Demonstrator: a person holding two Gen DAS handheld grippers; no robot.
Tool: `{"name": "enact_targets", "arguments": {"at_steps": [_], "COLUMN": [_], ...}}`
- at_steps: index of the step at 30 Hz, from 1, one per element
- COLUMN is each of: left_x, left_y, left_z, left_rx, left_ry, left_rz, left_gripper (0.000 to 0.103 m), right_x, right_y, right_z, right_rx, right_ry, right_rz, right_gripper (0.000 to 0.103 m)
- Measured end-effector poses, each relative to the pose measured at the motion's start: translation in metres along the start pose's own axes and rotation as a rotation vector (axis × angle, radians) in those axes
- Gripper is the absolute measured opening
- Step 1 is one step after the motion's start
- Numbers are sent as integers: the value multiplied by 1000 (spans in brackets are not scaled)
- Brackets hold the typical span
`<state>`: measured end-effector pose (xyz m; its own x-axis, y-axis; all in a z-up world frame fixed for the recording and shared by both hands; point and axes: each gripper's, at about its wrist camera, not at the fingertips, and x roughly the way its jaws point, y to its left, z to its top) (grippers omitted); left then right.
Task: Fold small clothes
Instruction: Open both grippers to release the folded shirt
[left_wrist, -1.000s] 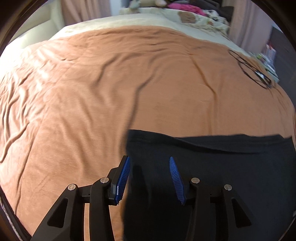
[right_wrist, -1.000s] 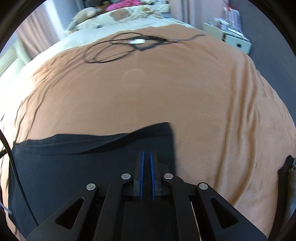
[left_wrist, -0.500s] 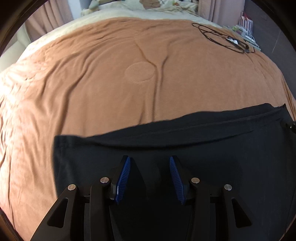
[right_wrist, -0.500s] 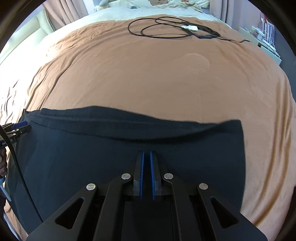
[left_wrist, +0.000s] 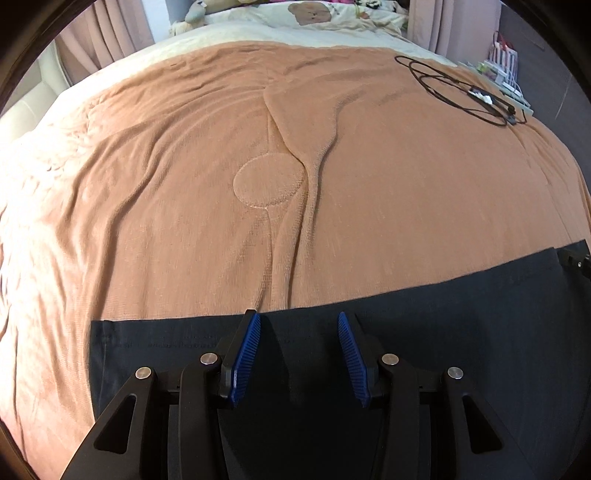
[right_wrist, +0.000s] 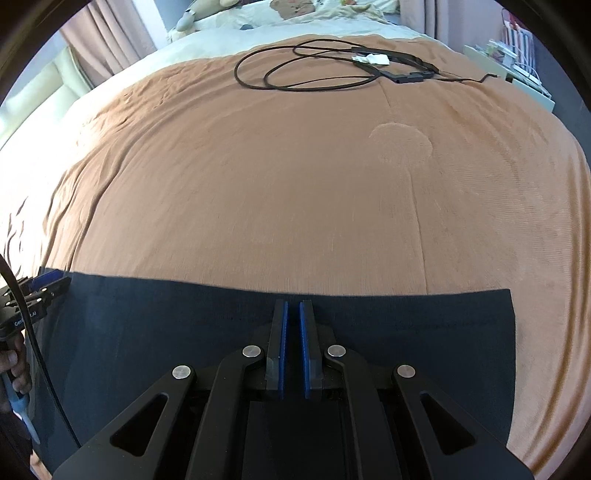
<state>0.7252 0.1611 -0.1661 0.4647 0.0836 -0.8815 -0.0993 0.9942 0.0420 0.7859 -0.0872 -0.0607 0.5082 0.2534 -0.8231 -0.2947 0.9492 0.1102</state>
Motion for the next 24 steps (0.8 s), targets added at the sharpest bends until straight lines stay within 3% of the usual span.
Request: {"name": "enact_targets", "arguments": {"at_steps": [7,9,10,11,13,15,17,24], "left_x": [-15,-24,-30,-36,-49,-61,-75,-123], "left_y": [8,12,16,19,25,31,38,67], "left_z": [-10,-14,-17,-20,-25,-30,-36,-61], "left_rx": [-8,-16,-22,-28,-41,-53,-70,-174], "left_ry": [16,16,16,14,9,-5,-22,-68], "left_rz": [-9,-8,-11,-16,-21,-18,-10,-30], "left_gripper": [47,47,47,48,58,79,88,95], "right_x": [-14,-23,-30,-36,-54,-69,-82,-125], "right_y": [-3,-5,-6,-8,-9,-11,-12,-26], "right_z": [-4,-8,-11,-12,-17,-22,-26,-49], "right_rx": [29,34,41,43,42,55,55,79], "right_ry": [-5,-5,-12,-22,-56,-60,-70,-75], "right_rz": [-4,-9,-8,-8,-11,4,-1,-2], "right_gripper": [4,25,58,74,75,75,79,85]}}
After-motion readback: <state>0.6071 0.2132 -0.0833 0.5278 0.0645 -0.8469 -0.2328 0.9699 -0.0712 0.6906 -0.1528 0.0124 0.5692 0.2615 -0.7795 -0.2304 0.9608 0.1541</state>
